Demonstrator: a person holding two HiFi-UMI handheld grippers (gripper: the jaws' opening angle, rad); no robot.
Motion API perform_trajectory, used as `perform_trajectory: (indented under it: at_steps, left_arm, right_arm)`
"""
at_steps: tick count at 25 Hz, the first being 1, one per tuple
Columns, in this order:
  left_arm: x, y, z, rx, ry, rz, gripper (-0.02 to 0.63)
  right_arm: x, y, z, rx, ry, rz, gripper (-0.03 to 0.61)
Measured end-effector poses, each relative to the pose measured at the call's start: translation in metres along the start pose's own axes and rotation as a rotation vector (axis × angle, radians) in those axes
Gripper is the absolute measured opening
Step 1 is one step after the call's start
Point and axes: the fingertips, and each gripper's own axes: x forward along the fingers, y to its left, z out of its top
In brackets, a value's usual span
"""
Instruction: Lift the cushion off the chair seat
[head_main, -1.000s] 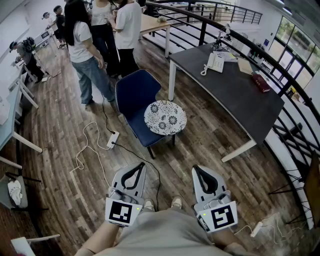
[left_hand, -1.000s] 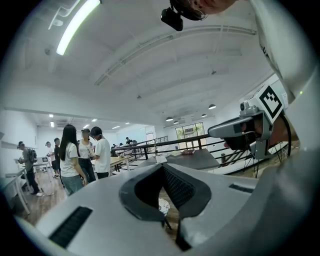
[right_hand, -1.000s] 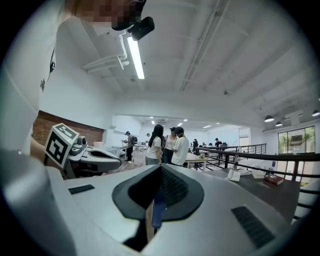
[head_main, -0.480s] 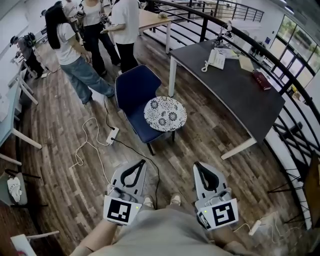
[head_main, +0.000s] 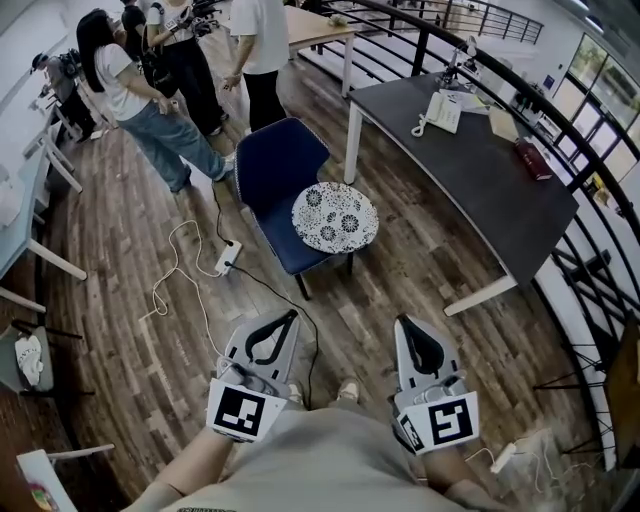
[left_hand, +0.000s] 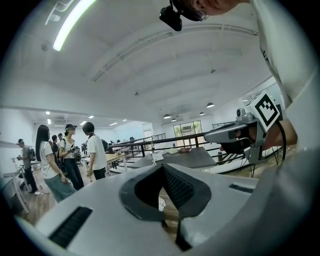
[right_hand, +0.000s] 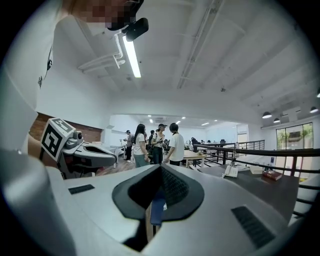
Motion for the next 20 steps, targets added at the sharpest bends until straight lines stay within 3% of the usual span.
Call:
perform_trajectory:
  at_steps: [5, 16, 20]
  left_arm:
    - [0.013, -0.011, -0.001, -0.017, 0.026, 0.015, 0.003]
    - [0.029, -0.038, 0.027, -0.018, -0.004, 0.094, 0.003]
    - [0.032, -0.052, 0.033, 0.025, -0.01, 0.082, 0.003]
  right_arm:
    - [-0.002, -0.017, -0.008, 0.008, 0.001, 0.017, 0.002]
    - [-0.016, -0.056, -0.006, 0.016, -0.083, 0.063, 0.002]
    - [-0.019, -0.065, -0.011, 0.037, -0.084, 0.067, 0.002]
